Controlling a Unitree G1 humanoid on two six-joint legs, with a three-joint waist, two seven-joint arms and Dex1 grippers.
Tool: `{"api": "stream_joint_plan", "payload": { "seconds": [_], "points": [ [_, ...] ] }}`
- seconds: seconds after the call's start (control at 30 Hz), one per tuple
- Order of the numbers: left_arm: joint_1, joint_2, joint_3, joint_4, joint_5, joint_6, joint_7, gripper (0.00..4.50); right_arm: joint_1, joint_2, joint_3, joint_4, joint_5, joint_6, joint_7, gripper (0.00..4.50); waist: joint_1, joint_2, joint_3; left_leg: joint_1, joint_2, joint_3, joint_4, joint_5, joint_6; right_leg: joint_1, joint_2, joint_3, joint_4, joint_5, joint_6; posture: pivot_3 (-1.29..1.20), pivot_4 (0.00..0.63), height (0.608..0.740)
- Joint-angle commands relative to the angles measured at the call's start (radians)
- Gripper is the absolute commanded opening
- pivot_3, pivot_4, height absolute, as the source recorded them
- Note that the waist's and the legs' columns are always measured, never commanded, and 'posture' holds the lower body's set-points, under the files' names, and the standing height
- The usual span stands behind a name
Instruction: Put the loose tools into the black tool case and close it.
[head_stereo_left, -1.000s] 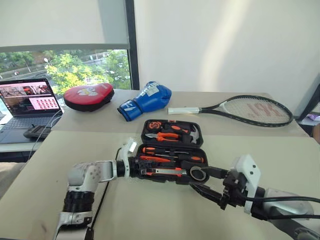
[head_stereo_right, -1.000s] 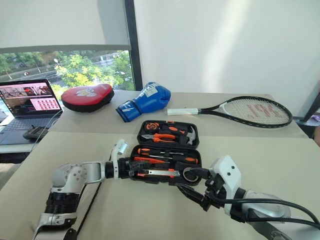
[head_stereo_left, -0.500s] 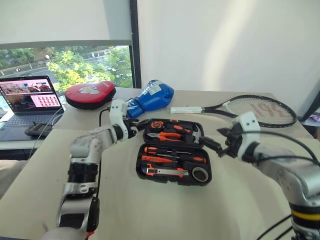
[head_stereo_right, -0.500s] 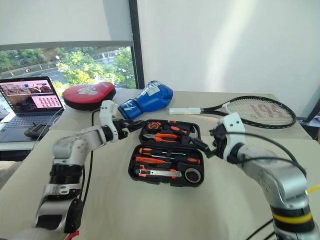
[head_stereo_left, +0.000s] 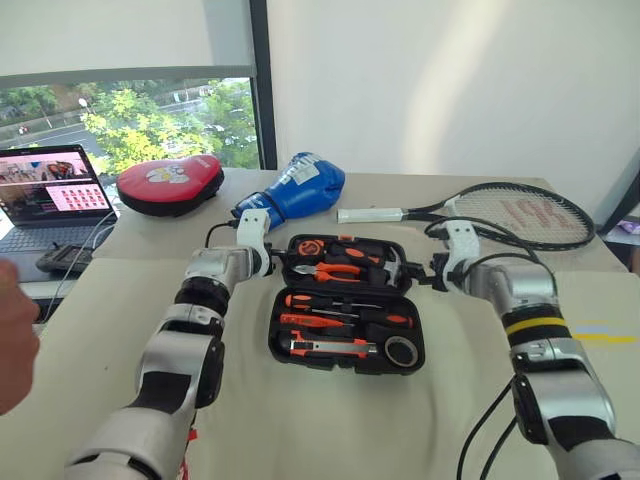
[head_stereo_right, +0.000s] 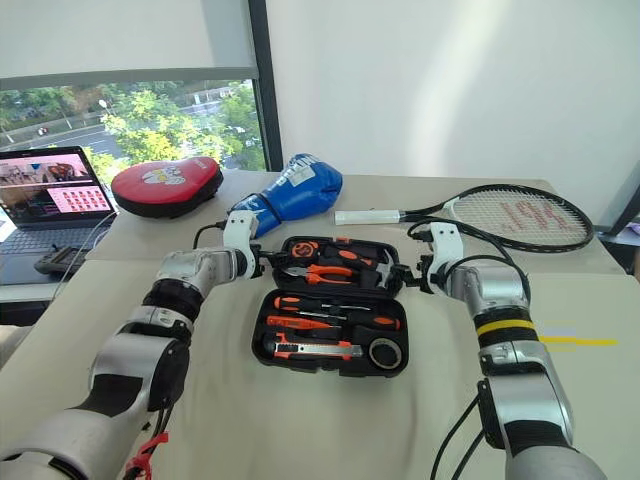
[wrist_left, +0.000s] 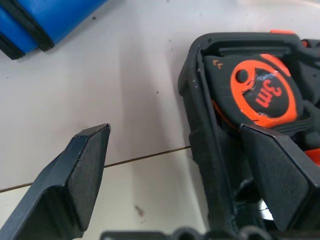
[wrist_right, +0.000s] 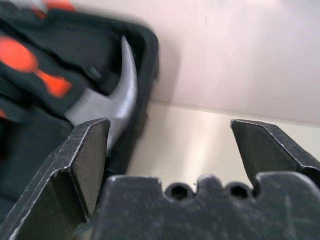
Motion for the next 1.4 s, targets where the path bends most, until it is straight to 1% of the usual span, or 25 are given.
{"api": "stream_joint_plan", "payload": {
  "seconds": [0.03, 0.07, 0.13, 0.17, 0.2, 0.23, 0.3, 0.33, 0.37, 0.43, 0.5, 0.57, 0.6, 0.77, 0.83, 0.87, 0.93, 1.07, 1.1, 1.17, 1.2, 1.23, 1.3, 1.33, 1.4],
  "points": [
    [-0.031, -0.019, -0.003, 0.081, 0.024, -0.002, -0.039, 3.38, -0.041, 0.033, 0.021, 0.139, -0.056, -0.066, 0.095, 3.15, -0.006, 0.0, 0.0, 0.001, 0.0, 0.0, 0.0, 0.0, 0.0, 0.001, 0.0, 0.0, 0.0, 0.0, 0.0, 0.0, 0.15, 0.74],
    [-0.033, -0.02, 0.008, 0.089, 0.018, -0.007, -0.046, 2.91, -0.047, 0.036, 0.016, 0.155, -0.064, -0.08, 0.104, 2.74, -0.007, 0.0, 0.0, 0.003, 0.0, 0.0, 0.001, 0.0, 0.0, 0.004, 0.0, 0.0, 0.0, 0.0, 0.0, 0.0, 0.15, 0.74],
    [-0.035, -0.018, 0.021, 0.092, 0.013, -0.019, -0.067, 2.3, -0.05, 0.037, 0.005, 0.155, -0.071, -0.091, 0.131, 2.13, -0.009, 0.0, 0.0, 0.005, 0.0, -0.001, 0.001, 0.0, 0.001, 0.006, -0.001, 0.0, 0.001, 0.0, 0.001, 0.0, 0.15, 0.74],
    [-0.034, -0.016, 0.034, 0.087, 0.004, -0.021, -0.08, 1.89, -0.043, 0.034, 0.002, 0.139, -0.073, -0.097, 0.147, 1.74, -0.011, 0.0, 0.0, 0.006, 0.0, -0.001, 0.001, 0.0, 0.001, 0.006, -0.001, 0.001, 0.001, 0.0, 0.001, 0.0, 0.15, 0.74],
    [-0.032, -0.014, 0.046, 0.081, -0.005, -0.025, -0.095, 1.63, -0.034, 0.034, -0.004, 0.12, -0.073, -0.114, 0.159, 1.47, -0.012, 0.0, 0.0, 0.006, 0.0, -0.001, 0.001, 0.0, 0.001, 0.006, -0.001, 0.001, 0.002, 0.0, 0.001, 0.0, 0.15, 0.74],
    [-0.028, -0.013, 0.055, 0.068, -0.014, -0.028, -0.117, 1.15, -0.023, 0.035, -0.024, 0.092, -0.06, -0.125, 0.168, 1.06, -0.014, 0.0, 0.0, 0.006, 0.0, -0.001, 0.001, 0.0, 0.001, 0.006, -0.001, 0.001, 0.003, 0.001, 0.001, 0.0, 0.15, 0.74],
    [-0.01, -0.012, 0.054, 0.024, -0.02, -0.059, -0.18, 0.43, -0.005, 0.041, -0.072, 0.032, -0.026, -0.125, 0.171, 0.38, -0.013, 0.0, 0.0, 0.006, 0.0, -0.002, 0.001, 0.0, 0.001, 0.005, -0.001, 0.001, 0.003, 0.001, 0.0, 0.0, 0.15, 0.74],
    [0.003, -0.014, 0.058, -0.011, -0.028, -0.075, -0.207, 0.12, 0.018, 0.04, -0.083, -0.024, -0.017, -0.137, 0.183, 0.08, -0.012, 0.0, 0.0, 0.005, 0.0, -0.002, 0.001, 0.0, 0.0, 0.005, -0.002, 0.001, 0.004, 0.001, 0.0, 0.0, 0.15, 0.74],
    [0.019, -0.015, 0.056, -0.048, -0.032, -0.096, -0.233, 0.05, 0.045, 0.04, -0.095, -0.085, -0.005, -0.143, 0.193, 0.03, -0.012, 0.0, 0.0, 0.005, 0.0, -0.002, 0.001, 0.0, 0.0, 0.004, -0.002, 0.001, 0.004, 0.001, 0.001, 0.0, 0.15, 0.74],
    [0.075, -0.018, 0.041, -0.178, -0.047, -0.153, -0.306, 0.05, 0.11, 0.043, -0.124, -0.232, 0.011, -0.176, 0.189, 0.03, -0.009, 0.0, 0.0, 0.002, -0.001, -0.002, 0.001, 0.0, 0.0, 0.002, -0.004, 0.001, 0.004, 0.001, 0.001, 0.0, 0.15, 0.74],
    [0.146, -0.034, 0.052, -0.344, -0.098, -0.166, -0.355, 0.05, 0.195, 0.036, -0.133, -0.406, -0.001, -0.256, 0.19, 0.03, -0.009, 0.0, 0.0, -0.001, -0.003, -0.002, 0.0, 0.0, 0.0, -0.003, -0.006, 0.001, 0.004, 0.002, 0.002, 0.0, 0.15, 0.74],
    [0.247, -0.035, 0.03, -0.529, -0.115, -0.281, -0.431, 0.05, 0.276, 0.041, -0.161, -0.574, 0.016, -0.276, 0.17, 0.03, -0.01, 0.0, 0.0, -0.007, -0.006, -0.003, 0.0, 0.001, 0.0, -0.012, -0.009, 0.001, 0.009, 0.002, 0.002, 0.0, 0.15, 0.74],
    [0.281, -0.031, 0.018, -0.586, -0.114, -0.31, -0.455, 0.05, 0.301, 0.044, -0.171, -0.625, 0.024, -0.279, 0.164, 0.03, -0.011, 0.001, 0.001, -0.01, -0.008, -0.002, 0.0, 0.001, 0.001, -0.016, -0.01, 0.001, 0.01, 0.002, 0.002, 0.0, 0.15, 0.74],
    [0.537, 0.047, -0.054, -0.927, -0.083, -0.464, -0.553, 0.05, 0.576, 0.035, -0.185, -1.052, -0.011, -0.346, 0.125, 0.03, -0.011, 0.002, 0.001, -0.012, -0.009, -0.002, 0.0, 0.001, 0.0, -0.018, -0.01, -0.003, 0.007, 0.001, 0.003, 0.0, 0.15, 0.74],
    [0.63, 0.084, -0.073, -1.003, -0.058, -0.556, -0.582, 0.05, 0.678, 0.017, -0.181, -1.184, -0.029, -0.358, 0.124, 0.03, -0.01, 0.003, 0.001, -0.011, -0.008, -0.001, -0.001, 0.001, 0.0, -0.016, -0.01, -0.005, 0.004, 0.001, 0.003, 0.0, 0.15, 0.74],
    [0.655, 0.096, -0.077, -1.018, -0.048, -0.59, -0.588, 0.05, 0.707, 0.007, -0.178, -1.22, -0.04, -0.365, 0.127, 0.03, -0.01, 0.003, 0.002, -0.008, -0.008, -0.001, -0.001, 0.001, 0.0, -0.014, -0.01, -0.005, 0.005, 0.001, 0.003, 0.0, 0.15, 0.74],
    [0.698, 0.131, -0.076, -1.015, -0.032, -0.654, -0.615, 0.05, 0.785, 0.003, -0.195, -1.312, -0.028, -0.348, 0.123, 0.03, -0.005, 0.004, 0.002, -0.009, -0.008, 0.001, 0.001, 0.001, 0.001, -0.013, -0.01, -0.005, 0.003, 0.001, 0.003, 0.0, 0.15, 0.74],
    [0.785, 0.222, -0.075, -0.983, 0.001, -0.799, -0.693, 0.05, 1.004, -0.057, -0.237, -1.454, -0.079, -0.384, 0.157, 0.03, 0.005, 0.004, 0.002, -0.004, -0.008, 0.002, 0.004, 0.002, 0.003, -0.01, -0.011, -0.002, 0.003, 0.003, 0.002, 0.0, 0.15, 0.74],
    [0.793, 0.233, -0.075, -0.973, 0.003, -0.816, -0.698, 0.05, 1.03, -0.066, -0.244, -1.465, -0.085, -0.394, 0.159, 0.03, 0.007, 0.004, 0.002, -0.001, -0.008, 0.002, 0.003, 0.002, 0.003, -0.007, -0.011, -0.002, 0.004, 0.003, 0.001, 0.0, 0.15, 0.74],
    [0.832, 0.281, -0.073, -0.929, 0.021, -0.945, -0.749, 0.05, 1.156, -0.105, -0.273, -1.515, -0.102, -0.423, 0.203, 0.03, 0.008, 0.005, 0.003, 0.01, -0.007, 0.001, 0.002, 0.0, 0.007, 0.005, -0.01, -0.002, 0.003, 0.003, 0.001, 0.0, 0.15, 0.74],
    [0.848, 0.302, -0.073, -0.899, 0.038, -1.018, -0.764, 0.05, 1.219, -0.12, -0.286, -1.534, -0.117, -0.447, 0.226, 0.03, 0.008, 0.007, 0.003, 0.012, -0.006, 0.001, 0.002, -0.004, 0.013, 0.007, -0.01, -0.001, 0.002, 0.003, 0.001, 0.0, 0.15, 0.74],
    [0.857, 0.317, -0.07, -0.868, 0.048, -1.058, -0.768, 0.05, 1.278, -0.13, -0.301, -1.55, -0.123, -0.457, 0.242, 0.03, 0.007, 0.007, 0.003, 0.014, -0.007, 0.002, 0.002, -0.004, 0.014, 0.007, -0.011, 0.0, 0.002, 0.002, 0.001, 0.0, 0.15, 0.74],
    [0.872, 0.344, -0.07, -0.837, 0.011, -1.064, -0.818, 0.05, 1.394, -0.166, -0.314, -1.567, -0.17, -0.503, 0.284, 0.03, 0.008, 0.008, 0.002, 0.019, -0.006, 0.002, 0.001, -0.005, 0.015, 0.012, -0.011, 0.0, 0.002, 0.002, 0.001, 0.0, 0.15, 0.74],
    [0.876, 0.354, -0.067, -0.83, -0.007, -1.048, -0.829, 0.05, 1.438, -0.17, -0.325, -1.577, -0.166, -0.504, 0.299, 0.03, 0.009, 0.009, 0.002, 0.02, -0.005, 0.002, 0.001, -0.005, 0.015, 0.013, -0.011, 0.0, 0.002, 0.002, 0.001, 0.0, 0.15, 0.74],
    [0.893, 0.383, -0.063, -0.817, -0.04, -1.038, -0.873, 0.78, 1.514, -0.18, -0.354, -1.579, -0.185, -0.541, 0.322, 0.0, 0.009, 0.009, 0.001, 0.024, -0.005, 0.002, 0.001, -0.006, 0.015, 0.018, -0.011, 0.0, 0.001, 0.001, 0.002, 0.0, 0.15, 0.74]
  ]
}}
